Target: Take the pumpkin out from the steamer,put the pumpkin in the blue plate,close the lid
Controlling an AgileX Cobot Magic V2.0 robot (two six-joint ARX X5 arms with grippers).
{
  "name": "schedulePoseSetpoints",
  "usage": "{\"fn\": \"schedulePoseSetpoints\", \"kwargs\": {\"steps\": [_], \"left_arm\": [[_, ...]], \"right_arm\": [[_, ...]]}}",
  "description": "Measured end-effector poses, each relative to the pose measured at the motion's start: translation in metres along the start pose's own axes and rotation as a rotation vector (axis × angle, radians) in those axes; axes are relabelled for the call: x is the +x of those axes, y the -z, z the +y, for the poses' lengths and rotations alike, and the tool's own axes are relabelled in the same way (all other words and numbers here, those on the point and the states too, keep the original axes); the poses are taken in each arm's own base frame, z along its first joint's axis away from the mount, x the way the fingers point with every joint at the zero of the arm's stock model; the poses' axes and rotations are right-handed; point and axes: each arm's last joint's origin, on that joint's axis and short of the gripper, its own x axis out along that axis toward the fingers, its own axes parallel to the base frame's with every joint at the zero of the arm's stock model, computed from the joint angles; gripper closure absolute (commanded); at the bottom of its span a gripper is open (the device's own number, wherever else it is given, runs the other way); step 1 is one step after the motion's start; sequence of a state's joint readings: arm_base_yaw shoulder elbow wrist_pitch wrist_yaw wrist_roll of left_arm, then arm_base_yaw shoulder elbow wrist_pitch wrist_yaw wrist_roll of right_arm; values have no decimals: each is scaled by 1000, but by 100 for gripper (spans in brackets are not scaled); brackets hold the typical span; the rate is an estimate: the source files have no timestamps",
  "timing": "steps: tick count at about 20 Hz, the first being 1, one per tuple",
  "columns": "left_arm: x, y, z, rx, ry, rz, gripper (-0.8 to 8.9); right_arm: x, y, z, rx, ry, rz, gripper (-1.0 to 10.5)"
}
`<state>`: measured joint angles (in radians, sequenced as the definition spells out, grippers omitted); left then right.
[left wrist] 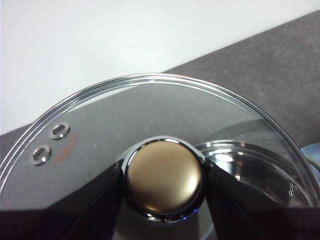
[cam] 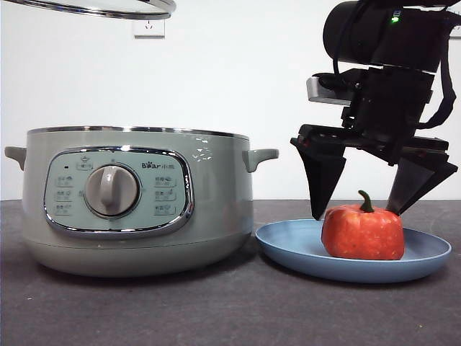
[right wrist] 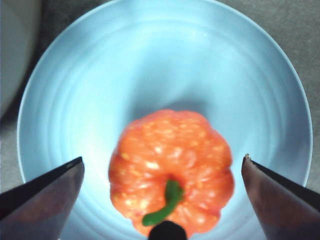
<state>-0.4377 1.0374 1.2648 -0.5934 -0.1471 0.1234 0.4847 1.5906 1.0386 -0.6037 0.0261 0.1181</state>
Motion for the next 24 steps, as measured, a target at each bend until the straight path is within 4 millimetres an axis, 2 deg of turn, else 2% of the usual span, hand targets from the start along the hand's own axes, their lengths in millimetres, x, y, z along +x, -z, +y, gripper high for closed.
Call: {"fn": "schedulePoseSetpoints", "kwargs": {"steps": [2,4,6,11,13,15,19,24], "left_arm": [[0,2,-1,3,12,21,822],[2,3,-2,0,56,12,822],[10,12,-5,-18,79,-5,822],[45,63,-18,-93,141,92,822],[49,69,-21,-113,159,84,822],[50,66,-20,-128,159,52,822],[61,67,-22,-138,167,58,822],[92,77,-32,-153,222,129,822]], "right_arm": [[-4,0,0,0,-2,-12,382],[-22,-1,0,2,-9,-75,382],[-51,0,-1,6,-21,-171,382],[-127,16,-5,18,-53,-428,383],[-154,27,-7,25,-66,-527,383],[-175,38,-9,38,-79,-603,383],[-202,55,-12,69,-103,-705,383],[-208,65,-13,91,-110,-701,383]]}}
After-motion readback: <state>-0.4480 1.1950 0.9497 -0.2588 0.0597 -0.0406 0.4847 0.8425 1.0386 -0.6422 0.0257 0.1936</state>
